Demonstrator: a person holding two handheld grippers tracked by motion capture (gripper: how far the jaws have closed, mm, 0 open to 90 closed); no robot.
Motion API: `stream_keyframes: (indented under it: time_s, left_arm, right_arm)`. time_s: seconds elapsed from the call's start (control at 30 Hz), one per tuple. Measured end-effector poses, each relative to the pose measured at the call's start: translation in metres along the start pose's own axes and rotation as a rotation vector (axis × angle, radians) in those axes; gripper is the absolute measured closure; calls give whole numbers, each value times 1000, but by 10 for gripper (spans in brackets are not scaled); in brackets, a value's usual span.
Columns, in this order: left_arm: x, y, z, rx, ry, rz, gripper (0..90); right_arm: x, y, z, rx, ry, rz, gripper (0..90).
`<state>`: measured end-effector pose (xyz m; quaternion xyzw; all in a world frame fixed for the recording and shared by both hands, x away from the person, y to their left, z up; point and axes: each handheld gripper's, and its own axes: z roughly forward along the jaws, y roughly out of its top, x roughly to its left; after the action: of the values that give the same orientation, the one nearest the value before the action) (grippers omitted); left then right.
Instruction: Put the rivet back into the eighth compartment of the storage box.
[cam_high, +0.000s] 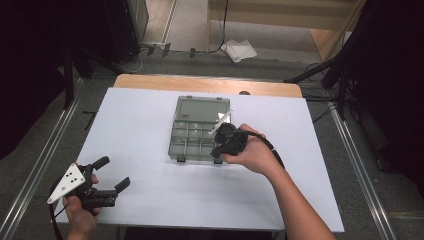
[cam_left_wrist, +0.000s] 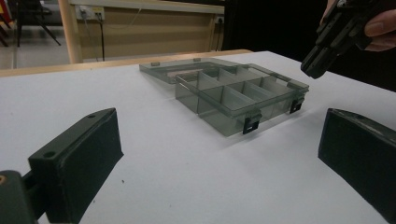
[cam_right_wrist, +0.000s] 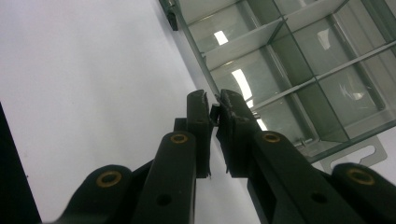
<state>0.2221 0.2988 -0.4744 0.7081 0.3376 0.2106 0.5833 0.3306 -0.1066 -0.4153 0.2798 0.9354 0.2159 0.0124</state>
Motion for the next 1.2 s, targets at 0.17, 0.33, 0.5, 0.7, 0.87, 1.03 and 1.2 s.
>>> stream_keyframes:
  time_s: [0.17, 0.33, 0.5, 0.7, 0.87, 1.03, 1.2]
  left_arm:
    - [0, 0, 0, 2, -1, 2, 0]
    - [0, 0, 0, 0, -1, 0, 0]
    - [0, 0, 0, 1, -1, 1, 0]
    - [0, 0, 0, 2, -2, -1, 0]
    - [0, 0, 0, 1, -1, 0, 0]
    - [1, 0, 0, 1, 2, -1, 0]
    - [1, 0, 0, 2, 2, 0, 0]
  right_arm:
    - [-2, 0, -1, 3, -2, 11, 839]
    - [-5, 0, -1, -1, -4, 4, 840]
    - [-8, 0, -1, 3, -6, 12, 840]
    - [-13, 0, -2, 5, -15, 27, 840]
    - [-16, 0, -1, 11, -19, 26, 840]
    - [-20, 0, 2, 21, -30, 38, 840]
    - [-24, 0, 5, 24, -42, 45, 839]
